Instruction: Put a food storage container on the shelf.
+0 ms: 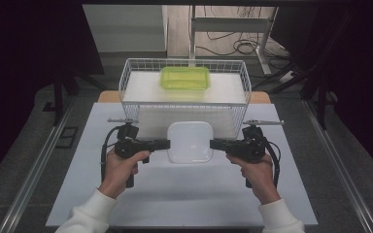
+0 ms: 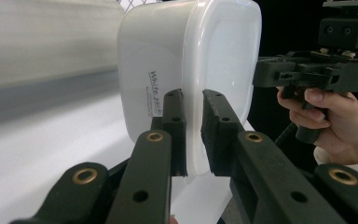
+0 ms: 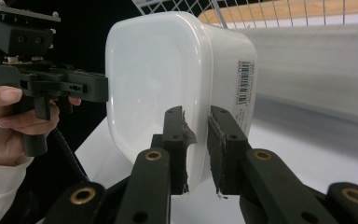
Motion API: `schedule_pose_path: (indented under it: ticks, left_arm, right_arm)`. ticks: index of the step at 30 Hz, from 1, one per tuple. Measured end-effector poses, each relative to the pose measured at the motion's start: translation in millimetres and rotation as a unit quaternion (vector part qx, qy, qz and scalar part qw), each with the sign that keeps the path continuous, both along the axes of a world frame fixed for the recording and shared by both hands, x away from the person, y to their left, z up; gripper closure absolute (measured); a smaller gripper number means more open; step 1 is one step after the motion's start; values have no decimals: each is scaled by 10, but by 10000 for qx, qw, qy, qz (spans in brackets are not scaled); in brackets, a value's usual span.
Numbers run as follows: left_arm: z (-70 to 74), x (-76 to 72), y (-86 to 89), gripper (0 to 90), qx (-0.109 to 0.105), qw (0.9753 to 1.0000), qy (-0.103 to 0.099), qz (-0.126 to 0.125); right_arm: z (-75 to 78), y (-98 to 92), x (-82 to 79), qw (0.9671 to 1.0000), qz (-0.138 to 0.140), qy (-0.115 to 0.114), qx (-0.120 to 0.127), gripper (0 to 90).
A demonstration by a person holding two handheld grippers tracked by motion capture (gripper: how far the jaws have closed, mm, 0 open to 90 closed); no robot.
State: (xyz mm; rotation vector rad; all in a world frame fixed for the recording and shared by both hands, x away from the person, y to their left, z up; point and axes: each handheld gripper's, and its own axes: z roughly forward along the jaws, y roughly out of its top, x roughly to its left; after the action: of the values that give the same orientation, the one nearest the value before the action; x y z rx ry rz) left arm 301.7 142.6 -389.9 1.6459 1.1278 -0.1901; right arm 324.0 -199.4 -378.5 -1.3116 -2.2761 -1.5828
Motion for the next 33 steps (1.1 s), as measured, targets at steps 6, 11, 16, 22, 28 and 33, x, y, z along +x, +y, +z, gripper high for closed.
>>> schedule_pose_path:
  ticks: [6, 11, 16, 22, 28, 33]
  left_arm:
    - [113, 56, 23, 807, -50, 10000, -83, -2]
    - [201, 100, 61, 806, -68, 9999, -137, 3]
    - [283, 169, 106, 806, -61, 9998, -194, 5]
    - [375, 230, 161, 806, -100, 9996, -257, 37]
    - [466, 286, 202, 806, -163, 9995, -251, 72]
    - [573, 321, 221, 804, -169, 9993, -316, 102]
  right_arm:
    - [151, 7, 31, 9999, -7, -143, 37, 770]
    - [232, 33, 82, 9998, 9, -197, 77, 771]
    - [299, 69, 152, 9996, 33, -239, 122, 771]
    - [396, 114, 236, 9994, 75, -302, 164, 771]
    - [505, 156, 305, 9991, 122, -361, 172, 771]
    - [604, 170, 340, 9987, 151, -434, 227, 772]
